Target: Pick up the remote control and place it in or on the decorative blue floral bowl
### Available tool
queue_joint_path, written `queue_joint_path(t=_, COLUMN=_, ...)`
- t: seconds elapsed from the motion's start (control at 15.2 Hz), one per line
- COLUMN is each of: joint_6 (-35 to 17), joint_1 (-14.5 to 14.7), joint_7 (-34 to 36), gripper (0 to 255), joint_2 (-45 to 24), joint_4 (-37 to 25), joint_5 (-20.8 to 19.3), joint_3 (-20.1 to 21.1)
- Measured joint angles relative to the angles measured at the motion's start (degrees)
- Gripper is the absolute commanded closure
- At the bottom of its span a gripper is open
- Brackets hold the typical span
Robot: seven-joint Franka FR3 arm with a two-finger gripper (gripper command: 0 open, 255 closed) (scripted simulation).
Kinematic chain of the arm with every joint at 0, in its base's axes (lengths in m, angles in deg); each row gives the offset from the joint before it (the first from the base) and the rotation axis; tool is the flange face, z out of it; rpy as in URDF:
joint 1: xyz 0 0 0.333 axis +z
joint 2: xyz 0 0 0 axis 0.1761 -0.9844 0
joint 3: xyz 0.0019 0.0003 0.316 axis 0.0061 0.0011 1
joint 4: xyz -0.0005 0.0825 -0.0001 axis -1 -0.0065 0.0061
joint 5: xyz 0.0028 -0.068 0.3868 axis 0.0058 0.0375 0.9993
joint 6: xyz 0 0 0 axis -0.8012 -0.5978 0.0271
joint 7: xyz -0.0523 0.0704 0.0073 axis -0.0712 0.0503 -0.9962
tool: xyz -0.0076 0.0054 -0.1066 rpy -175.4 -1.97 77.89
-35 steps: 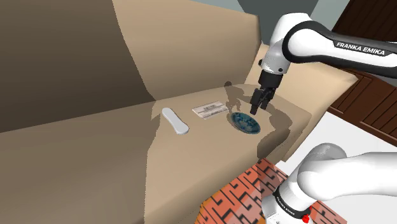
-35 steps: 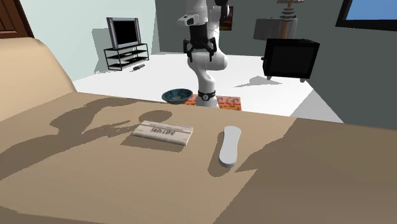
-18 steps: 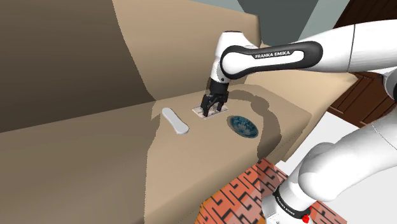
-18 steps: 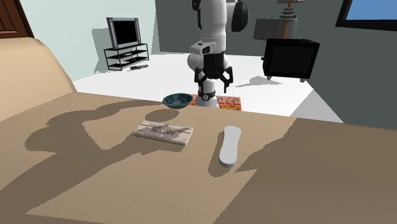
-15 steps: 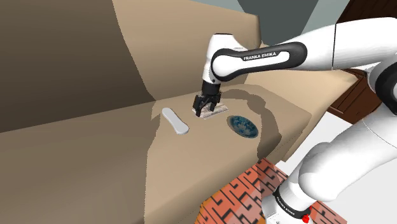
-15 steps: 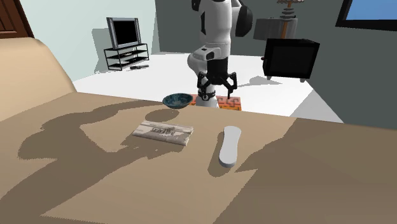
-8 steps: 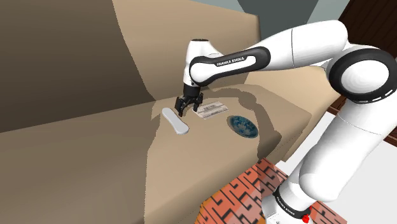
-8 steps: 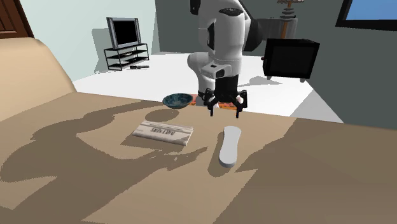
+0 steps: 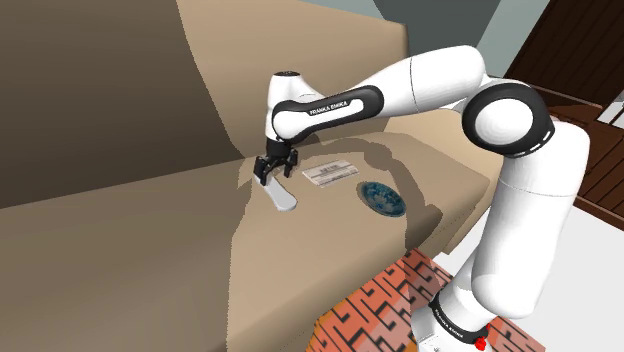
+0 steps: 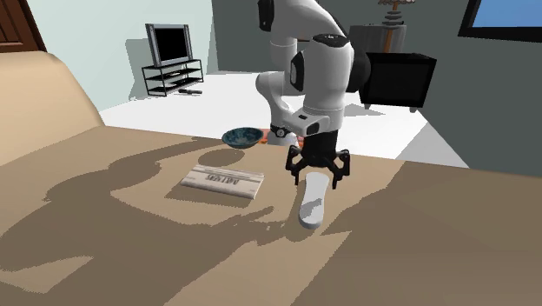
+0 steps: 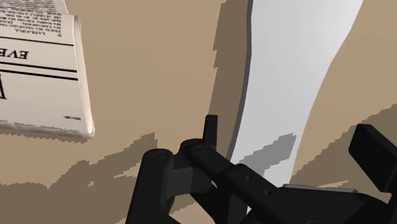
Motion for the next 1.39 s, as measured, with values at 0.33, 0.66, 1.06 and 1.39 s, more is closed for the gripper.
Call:
queue_joint_path(t=0.33, joint_6=-3.0, joint_1=0.1, joint_7=0.3, gripper=0, joint_2=-2.2, joint_4=0.8, joint_5=-0.5, joint_3=-0.2)
queue_joint_path(t=0.66, joint_6=-3.7, joint_1=0.1, joint_7=0.3, gripper=0, joint_2=-2.4, joint_4=1.3, joint_5=-0.6, joint_3=-0.2)
queue_joint_path(t=1.06, joint_6=-3.7, joint_1=0.1, joint_7=0.3, gripper=255, joint_2=-2.4, joint_4=1.4, joint_5=-0.6, joint_3=-0.2)
queue_joint_path(t=1.39, joint_6=-3.7, joint_1=0.1, joint_7=0.3, gripper=255, joint_2=-2.4, joint_4=1.4, joint_5=-0.6, joint_3=-0.3)
